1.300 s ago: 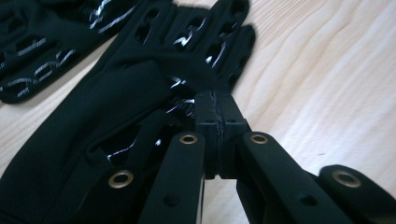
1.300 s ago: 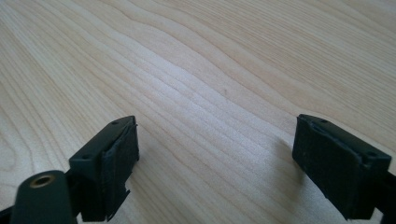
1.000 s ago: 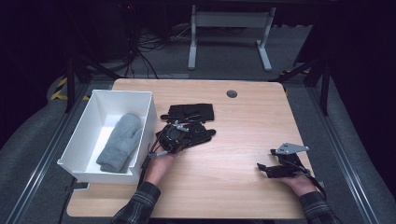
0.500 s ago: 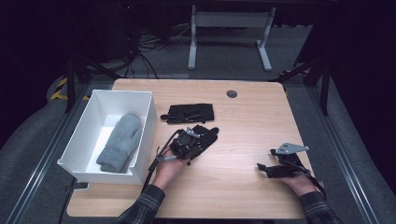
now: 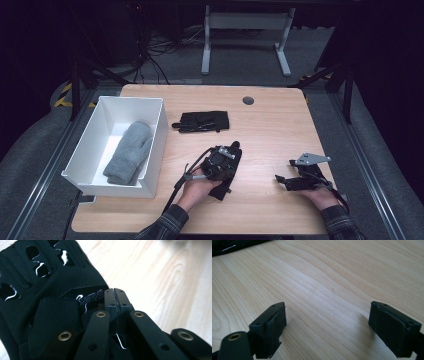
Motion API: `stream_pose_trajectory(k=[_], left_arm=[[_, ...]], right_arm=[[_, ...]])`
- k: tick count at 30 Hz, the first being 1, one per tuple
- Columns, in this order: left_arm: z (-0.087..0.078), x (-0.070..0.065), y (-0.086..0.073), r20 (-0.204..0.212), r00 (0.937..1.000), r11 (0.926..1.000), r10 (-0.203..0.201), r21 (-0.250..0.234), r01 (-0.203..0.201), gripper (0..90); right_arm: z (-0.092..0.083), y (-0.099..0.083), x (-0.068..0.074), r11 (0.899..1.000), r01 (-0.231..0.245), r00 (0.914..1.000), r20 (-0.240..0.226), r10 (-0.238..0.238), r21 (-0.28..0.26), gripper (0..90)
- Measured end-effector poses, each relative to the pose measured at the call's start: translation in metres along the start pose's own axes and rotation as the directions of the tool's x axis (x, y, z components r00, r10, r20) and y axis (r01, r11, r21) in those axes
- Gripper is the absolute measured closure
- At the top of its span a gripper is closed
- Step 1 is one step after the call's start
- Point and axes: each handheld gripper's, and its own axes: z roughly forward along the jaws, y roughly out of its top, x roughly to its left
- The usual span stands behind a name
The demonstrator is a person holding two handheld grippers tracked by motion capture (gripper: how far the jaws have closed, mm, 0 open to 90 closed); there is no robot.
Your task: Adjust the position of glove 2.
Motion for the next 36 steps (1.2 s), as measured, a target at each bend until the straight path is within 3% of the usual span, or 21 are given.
stream_pose_trajectory(k=[6, 10, 14, 19, 24, 30, 36], left_arm=[[-0.011, -0.003, 0.002, -0.018, 0.9998, 0.9994, 0.011, -0.031, -0.012, 89.9], [-0.028, 0.006, -0.004, -0.067, 0.9978, 0.9989, 0.005, -0.046, -0.008, 89.8], [-0.037, 0.018, -0.012, -0.104, 0.9942, 0.9987, -0.026, -0.046, 0.021, 89.8], [-0.031, 0.025, -0.019, -0.094, 0.9946, 0.9990, -0.044, -0.002, 0.044, 89.9], [-0.025, 0.017, -0.018, -0.075, 0.9969, 0.9994, -0.024, 0.021, 0.026, 89.8], [-0.026, 0.012, -0.019, -0.065, 0.9978, 0.9997, -0.016, 0.016, 0.017, 89.7], [-0.037, 0.021, -0.010, -0.090, 0.9953, 0.9992, -0.034, -0.026, 0.031, 89.4]], right_arm=[[0.000, 0.000, 0.000, 1.000, -0.001, 1.0000, -0.001, 0.001, 0.000, 14.7], [0.000, 0.000, 0.000, 1.000, 0.000, 1.0000, 0.000, 0.000, 0.000, 14.7], [0.000, 0.000, 0.000, 1.000, -0.001, 1.0000, 0.000, 0.001, 0.000, 14.8], [0.000, 0.000, 0.000, 1.000, -0.001, 1.0000, -0.001, 0.001, 0.000, 14.7], [0.000, 0.000, 0.000, 1.000, 0.000, 1.0000, 0.000, 0.000, 0.000, 14.7], [0.000, 0.000, 0.000, 1.000, 0.000, 1.0000, 0.000, 0.000, 0.000, 14.7], [0.000, 0.000, 0.000, 1.000, 0.000, 1.0000, 0.000, 0.000, 0.000, 14.7]])
